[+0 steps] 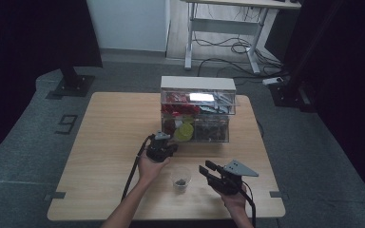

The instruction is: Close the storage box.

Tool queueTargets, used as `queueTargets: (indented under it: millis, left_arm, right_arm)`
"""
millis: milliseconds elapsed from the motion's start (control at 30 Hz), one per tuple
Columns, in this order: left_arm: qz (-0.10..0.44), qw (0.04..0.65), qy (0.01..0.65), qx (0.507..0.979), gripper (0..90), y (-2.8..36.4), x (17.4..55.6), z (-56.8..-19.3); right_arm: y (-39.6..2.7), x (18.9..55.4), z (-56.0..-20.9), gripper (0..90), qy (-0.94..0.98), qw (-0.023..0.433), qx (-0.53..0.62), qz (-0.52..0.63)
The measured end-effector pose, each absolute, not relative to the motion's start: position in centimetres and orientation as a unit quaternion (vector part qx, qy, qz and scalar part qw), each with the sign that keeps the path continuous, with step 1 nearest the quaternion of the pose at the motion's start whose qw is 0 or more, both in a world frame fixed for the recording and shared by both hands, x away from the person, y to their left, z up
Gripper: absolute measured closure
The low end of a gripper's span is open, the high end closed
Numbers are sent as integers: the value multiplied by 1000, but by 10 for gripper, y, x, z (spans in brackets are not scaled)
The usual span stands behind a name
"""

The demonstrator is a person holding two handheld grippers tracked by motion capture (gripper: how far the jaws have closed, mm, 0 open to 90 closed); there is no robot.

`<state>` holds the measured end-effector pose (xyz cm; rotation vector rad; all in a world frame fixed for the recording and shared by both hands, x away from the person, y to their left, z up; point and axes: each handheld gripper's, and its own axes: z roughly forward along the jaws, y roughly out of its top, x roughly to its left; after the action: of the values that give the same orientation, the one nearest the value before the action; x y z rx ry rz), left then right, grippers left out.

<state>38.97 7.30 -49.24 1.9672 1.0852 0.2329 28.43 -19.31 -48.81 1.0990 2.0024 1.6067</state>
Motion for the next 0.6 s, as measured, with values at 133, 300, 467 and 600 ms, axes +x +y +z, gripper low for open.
queueTargets:
  millis: [133,300,467,600]
  left_arm:
    - [105,431,430,786,779,83,384,-491]
    - [139,441,422,780,653,92,376,-487]
    - [147,445,416,779,562,101,368,-487]
    - [143,456,421,771,513,115,356,-491]
  right_arm:
    - [-196,285,-489,603,706,176,390,565]
    - [-201,286,-490,603,701,176,398,565]
    - [-206,286,-492,602,700,178,404,561]
    - [-212,287,-496,594,700,177,412,556]
